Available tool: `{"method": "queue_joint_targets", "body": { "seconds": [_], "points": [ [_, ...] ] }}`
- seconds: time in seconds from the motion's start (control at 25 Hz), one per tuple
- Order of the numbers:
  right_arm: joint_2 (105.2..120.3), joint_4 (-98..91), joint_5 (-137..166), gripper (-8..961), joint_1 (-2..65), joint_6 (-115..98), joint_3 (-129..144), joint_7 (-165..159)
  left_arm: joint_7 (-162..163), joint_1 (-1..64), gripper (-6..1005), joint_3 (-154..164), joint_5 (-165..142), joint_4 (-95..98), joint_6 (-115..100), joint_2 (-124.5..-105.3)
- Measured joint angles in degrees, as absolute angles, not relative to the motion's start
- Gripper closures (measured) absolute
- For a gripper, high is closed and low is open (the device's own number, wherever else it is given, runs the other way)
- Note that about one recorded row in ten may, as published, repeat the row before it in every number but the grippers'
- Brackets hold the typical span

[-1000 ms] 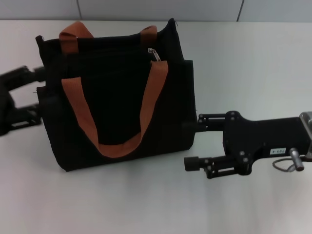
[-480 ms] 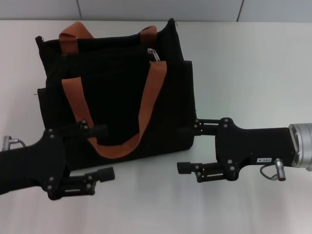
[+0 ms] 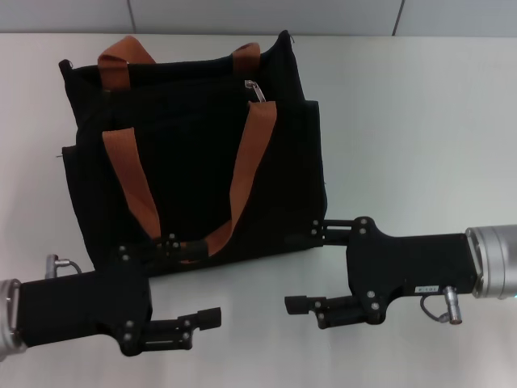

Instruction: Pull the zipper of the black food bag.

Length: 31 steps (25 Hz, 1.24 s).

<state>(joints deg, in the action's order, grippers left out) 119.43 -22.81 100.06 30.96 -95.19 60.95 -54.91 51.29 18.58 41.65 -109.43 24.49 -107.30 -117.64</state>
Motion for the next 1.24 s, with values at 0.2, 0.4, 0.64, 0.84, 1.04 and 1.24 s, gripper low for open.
{"method": "queue_joint_targets", "body": {
  "seconds": [0.2, 0.4, 0.64, 0.84, 1.04, 1.24],
  "points": [
    [119.52, -21.44, 100.05, 195, 31.10, -94.62, 61.03, -52.71, 51.44, 18.75, 177, 41.68, -110.69, 24.49, -105.25, -117.93],
    [119.53, -20.20, 99.79, 195, 31.13, -93.89, 60.59, -50.13, 51.45, 18.84, 177, 41.75, -111.11, 24.51, -104.88, -117.99],
    [119.62, -19.40, 99.66, 195, 31.23, -93.67, 60.48, -48.32, 51.71, 19.10, 177, 41.75, -111.11, 24.52, -105.34, -117.63],
    [119.62, -19.00, 99.60, 195, 31.70, -93.67, 60.45, -47.10, 51.51, 19.15, 177, 41.75, -111.11, 24.52, -105.39, -117.50],
    [119.62, -18.98, 99.50, 195, 32.34, -93.67, 60.38, -47.09, 51.37, 19.12, 177, 41.75, -111.10, 24.52, -105.41, -117.48],
    [119.62, -18.90, 99.48, 195, 32.59, -93.68, 60.40, -47.10, 51.31, 19.09, 177, 41.62, -111.09, 24.52, -105.45, -117.42]
  ]
}}
